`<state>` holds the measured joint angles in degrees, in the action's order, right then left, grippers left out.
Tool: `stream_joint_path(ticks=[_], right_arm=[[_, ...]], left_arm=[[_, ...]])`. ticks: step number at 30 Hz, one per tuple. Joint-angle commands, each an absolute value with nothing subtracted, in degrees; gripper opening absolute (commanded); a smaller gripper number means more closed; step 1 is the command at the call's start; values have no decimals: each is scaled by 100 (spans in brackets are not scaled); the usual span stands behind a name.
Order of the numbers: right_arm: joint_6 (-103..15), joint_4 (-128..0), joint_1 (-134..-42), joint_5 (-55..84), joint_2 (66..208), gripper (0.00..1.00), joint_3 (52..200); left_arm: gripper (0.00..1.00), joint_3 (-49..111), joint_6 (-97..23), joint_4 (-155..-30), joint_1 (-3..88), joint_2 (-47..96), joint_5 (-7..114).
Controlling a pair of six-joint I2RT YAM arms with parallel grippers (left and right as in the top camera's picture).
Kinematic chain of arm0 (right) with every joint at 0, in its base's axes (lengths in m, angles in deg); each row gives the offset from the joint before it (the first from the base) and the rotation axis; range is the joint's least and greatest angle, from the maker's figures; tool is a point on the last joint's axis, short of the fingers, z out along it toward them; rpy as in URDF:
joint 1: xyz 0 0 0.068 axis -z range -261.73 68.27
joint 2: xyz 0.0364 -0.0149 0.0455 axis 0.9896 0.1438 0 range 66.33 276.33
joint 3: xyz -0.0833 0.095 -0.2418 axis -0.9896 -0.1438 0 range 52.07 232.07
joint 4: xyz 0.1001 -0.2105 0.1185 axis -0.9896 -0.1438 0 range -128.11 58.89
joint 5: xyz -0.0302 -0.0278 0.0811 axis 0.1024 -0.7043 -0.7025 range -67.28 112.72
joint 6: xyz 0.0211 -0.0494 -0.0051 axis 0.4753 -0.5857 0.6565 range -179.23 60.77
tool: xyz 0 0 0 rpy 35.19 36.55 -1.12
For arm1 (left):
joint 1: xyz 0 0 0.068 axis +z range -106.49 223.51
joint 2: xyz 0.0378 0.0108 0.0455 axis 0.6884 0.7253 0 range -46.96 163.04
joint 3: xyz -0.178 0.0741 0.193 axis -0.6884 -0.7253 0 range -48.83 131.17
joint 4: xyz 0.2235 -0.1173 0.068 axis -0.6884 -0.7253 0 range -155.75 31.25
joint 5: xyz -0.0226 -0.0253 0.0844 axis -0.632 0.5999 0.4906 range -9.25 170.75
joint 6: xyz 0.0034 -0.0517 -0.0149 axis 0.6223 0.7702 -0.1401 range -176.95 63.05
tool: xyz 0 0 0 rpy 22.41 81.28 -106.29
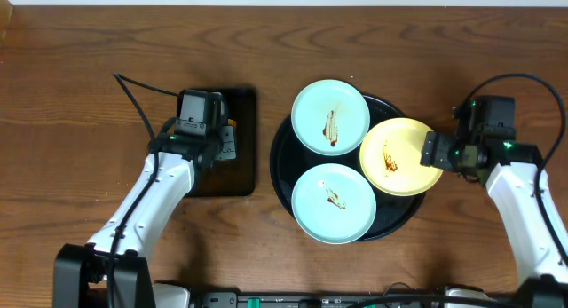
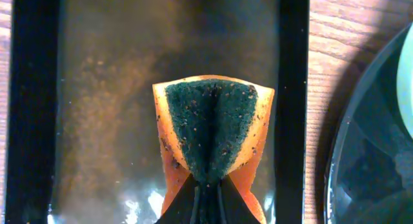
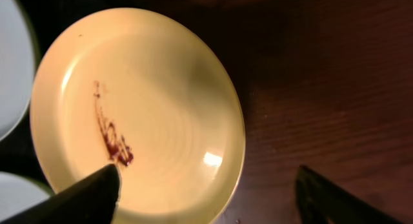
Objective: Clean dirty plates on tray and stack at the side
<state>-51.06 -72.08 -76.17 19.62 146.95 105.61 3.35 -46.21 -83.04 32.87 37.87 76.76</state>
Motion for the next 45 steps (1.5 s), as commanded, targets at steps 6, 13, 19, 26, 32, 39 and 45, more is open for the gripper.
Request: stream_joint_path(ticks=[6,13,19,26,32,39,45], right_arm=[[-5163,-6913,-7591,1927,15582,57,10670],[-5161,-6684,-7591,1925,16059,45,10670],[-5159,-6732,-7591,1923,16210,29,10670],[-5161,-6736,-7591,1929,16210,11,10670],[-5159,-6749,-7591,1940,16207,1,10670],[-5161,-6822,-7591,1986,16207,1,10670],[-5159,-6824,-7591,1986,16207,1,10670]], left_arm=[[8,282,-4547,-8335,3281,3696,7580],[7,282,-4547,-8335,3281,3696,7580],[7,282,-4547,-8335,3281,3696,7580],[8,282,-4547,-8333,3281,3696,7580],[8,282,-4547,-8331,3281,3693,7580],[7,285,-4547,-8176,3281,3564,7580],[8,285,-4547,-7977,3281,3335,7580]])
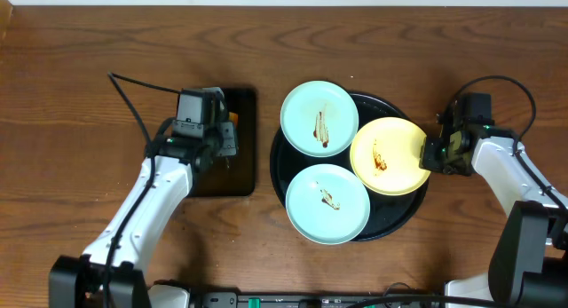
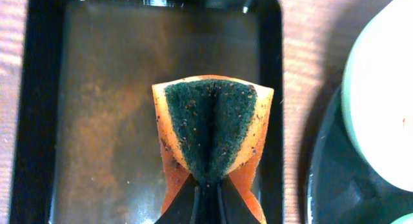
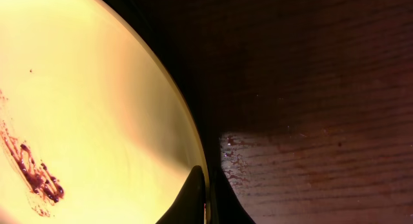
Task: Clean dirty plates on tray and stack at the side
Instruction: 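Carry the sponge with the left gripper over the yellow plate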
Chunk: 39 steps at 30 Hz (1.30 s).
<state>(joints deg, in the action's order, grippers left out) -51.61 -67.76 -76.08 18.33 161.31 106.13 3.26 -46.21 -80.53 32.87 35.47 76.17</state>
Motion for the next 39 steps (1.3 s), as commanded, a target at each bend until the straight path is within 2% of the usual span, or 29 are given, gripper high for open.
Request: stream_joint_path(ticks=[1,12,23,33,39], right_arm=[[-5161,-6822,-7591,1986,16210,1,10670],[-5161,-6841,-7591,1986,16207,1,10670],[-5161,-6865,-7591,1984,16207,1,10670],[-5161,-6929,-7591,1984,16207,1,10670],[-5161,-6931,-7591,1984,16210,1,10670]], left_arm=[[8,285,-4549,-7922,3281,3276,7580],[7,285,-4671,-6989,3281,2697,8036],[7,282,-4267,-8173,3281,3645,7955],[7,1004,-4300,-8921,3257,3877,7077],[8,1764,-4311,-9198,2680,3879,7064]])
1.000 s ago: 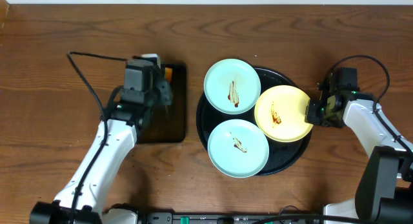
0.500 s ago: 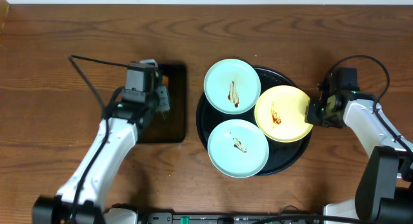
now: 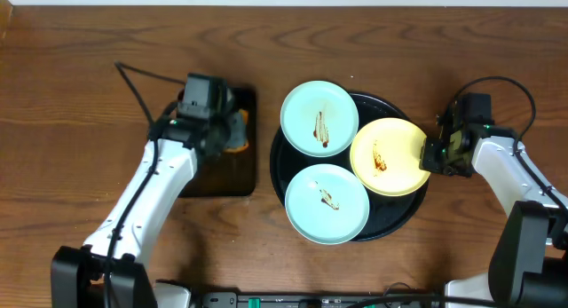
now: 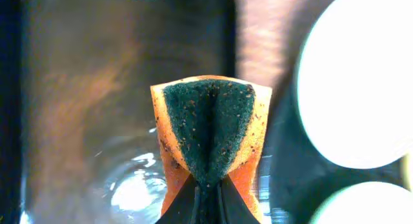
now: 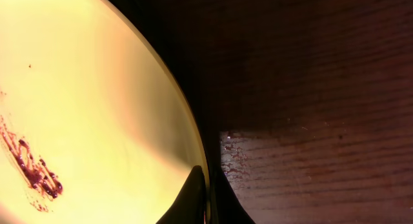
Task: Clean dirty plates on tray and stack at the side
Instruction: 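Carry the sponge with the left gripper over the yellow plate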
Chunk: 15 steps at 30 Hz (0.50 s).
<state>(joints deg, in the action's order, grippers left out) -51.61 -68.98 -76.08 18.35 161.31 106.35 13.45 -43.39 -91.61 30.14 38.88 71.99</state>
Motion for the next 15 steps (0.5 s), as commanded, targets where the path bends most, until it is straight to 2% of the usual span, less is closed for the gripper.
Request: stream_joint_path(ticks=[1,6,8,15], right_arm=[[-5161,-6942,-7591,1984,16207,1,10670],[-5159,-6975,-7591,1984,16207,1,10670],[-5161,-6972,-7591,1984,16207,1,10670],[-5159,-6990,-7591,1980,16207,1,10670]], left_arm=[[7,1933,-4311,-9249,2509,3897,7064],[7,2831,-4317,-9692,1987,4338,7040],[7,3279,-4381,-9754,1749,4703,6686],[7,3672,-4400,-9024,861,5755,6316]])
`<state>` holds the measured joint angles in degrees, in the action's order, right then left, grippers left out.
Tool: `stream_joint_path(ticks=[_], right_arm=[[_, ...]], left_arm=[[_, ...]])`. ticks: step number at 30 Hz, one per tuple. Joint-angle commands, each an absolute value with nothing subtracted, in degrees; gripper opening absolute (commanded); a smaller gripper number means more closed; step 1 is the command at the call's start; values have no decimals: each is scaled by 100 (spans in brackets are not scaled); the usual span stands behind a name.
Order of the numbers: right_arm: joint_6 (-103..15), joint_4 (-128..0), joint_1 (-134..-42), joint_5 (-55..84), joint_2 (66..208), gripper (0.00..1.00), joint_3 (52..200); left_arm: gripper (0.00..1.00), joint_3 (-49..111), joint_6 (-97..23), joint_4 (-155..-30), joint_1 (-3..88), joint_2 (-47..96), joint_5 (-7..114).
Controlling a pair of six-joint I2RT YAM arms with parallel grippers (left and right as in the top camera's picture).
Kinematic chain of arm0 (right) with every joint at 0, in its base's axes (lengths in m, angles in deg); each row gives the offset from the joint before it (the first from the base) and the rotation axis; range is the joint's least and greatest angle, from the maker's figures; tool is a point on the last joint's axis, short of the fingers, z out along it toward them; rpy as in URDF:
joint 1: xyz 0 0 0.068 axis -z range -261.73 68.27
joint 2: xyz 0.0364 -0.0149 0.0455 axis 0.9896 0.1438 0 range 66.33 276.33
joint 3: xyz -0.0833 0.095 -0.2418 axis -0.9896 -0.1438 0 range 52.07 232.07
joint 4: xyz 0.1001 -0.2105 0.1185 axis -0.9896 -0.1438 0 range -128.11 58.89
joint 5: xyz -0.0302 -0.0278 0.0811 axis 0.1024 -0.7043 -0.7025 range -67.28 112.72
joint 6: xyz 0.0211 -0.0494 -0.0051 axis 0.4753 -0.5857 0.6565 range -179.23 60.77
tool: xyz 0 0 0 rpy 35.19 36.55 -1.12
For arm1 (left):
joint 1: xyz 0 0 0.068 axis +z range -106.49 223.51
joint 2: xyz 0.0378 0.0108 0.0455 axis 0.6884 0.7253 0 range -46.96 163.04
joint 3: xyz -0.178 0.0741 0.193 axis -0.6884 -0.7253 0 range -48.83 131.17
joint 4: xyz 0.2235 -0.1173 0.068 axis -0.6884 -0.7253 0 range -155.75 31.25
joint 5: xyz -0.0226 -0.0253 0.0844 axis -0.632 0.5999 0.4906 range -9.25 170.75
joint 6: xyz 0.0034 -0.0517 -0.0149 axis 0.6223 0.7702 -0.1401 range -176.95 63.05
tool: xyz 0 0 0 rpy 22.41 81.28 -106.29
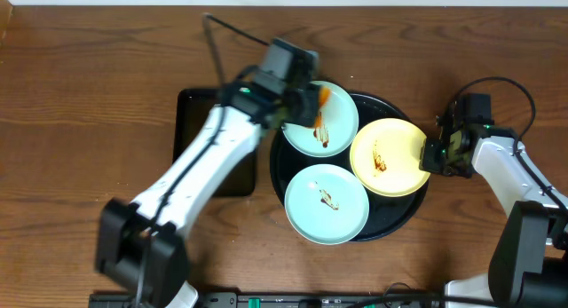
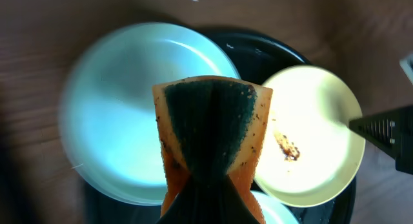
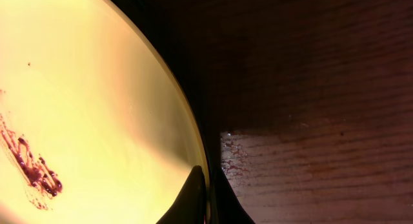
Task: Clean dirty plates on tray and stack at the side
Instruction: 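Carry the sponge with the left gripper over the yellow plate, then wipe the yellow plate with the sponge while right gripper holds rim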
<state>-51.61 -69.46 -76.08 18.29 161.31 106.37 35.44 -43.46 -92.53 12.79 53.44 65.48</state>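
A round black tray [image 1: 404, 217] carries three stained plates: a far light-blue plate [image 1: 337, 135], a near light-blue plate [image 1: 327, 204] and a yellow plate [image 1: 388, 157] at the right. My left gripper [image 1: 312, 101] is shut on an orange sponge [image 2: 211, 124] with a dark green scouring face, held folded above the far blue plate [image 2: 122, 114]. My right gripper [image 3: 208, 188] is shut on the yellow plate's right rim [image 3: 97, 114], one finger on top and one beneath.
A black rectangular water tray [image 1: 217, 144] lies left of the round tray, partly under my left arm. Bare wooden table [image 1: 71, 95] surrounds both, with open wood to the right of the yellow plate [image 3: 322, 153].
My left gripper has moved right with the sponge, from over the black water tray to above the far blue plate. The right gripper and yellow plate have not moved.
At first my left gripper held the sponge low in the water tray while my right gripper stood open around the yellow plate's rim. Then the right had shut on the rim and the plates had shifted left. The sponge was higher over the tray, and now over the plates.
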Motion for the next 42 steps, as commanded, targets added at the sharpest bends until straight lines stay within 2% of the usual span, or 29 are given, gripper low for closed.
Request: stream_joint_path(ticks=[1,9,20,28,36,39,42], right_arm=[[-5159,-6988,-7591,1982,16210,1,10670],[-5159,-6988,-7593,1962,16207,1,10670],[-5157,-7012,-7593,1919,16207,1,10670],[-5157,-7114,-7593,1919,16207,1,10670],[-5159,-7184,-7591,1921,16207,1,10670],[-5157,-7184,-7593,1921,16207,1,10670],[-5159,-7189,-7593,1921,16207,1,10670]], left_arm=[[7,3672,-4400,-8932,737,5853,6316],[7,3672,-4422,-8202,-234,6668,6316],[7,3672,-4420,-7332,-798,7352,6165],[8,3672,-4416,-7157,-658,7750,7070],[8,3675,-4400,-7386,-146,7916,7118],[7,3697,-4053,-7542,72,7789,7090],[7,3697,-3946,-7913,98,7669,6426]])
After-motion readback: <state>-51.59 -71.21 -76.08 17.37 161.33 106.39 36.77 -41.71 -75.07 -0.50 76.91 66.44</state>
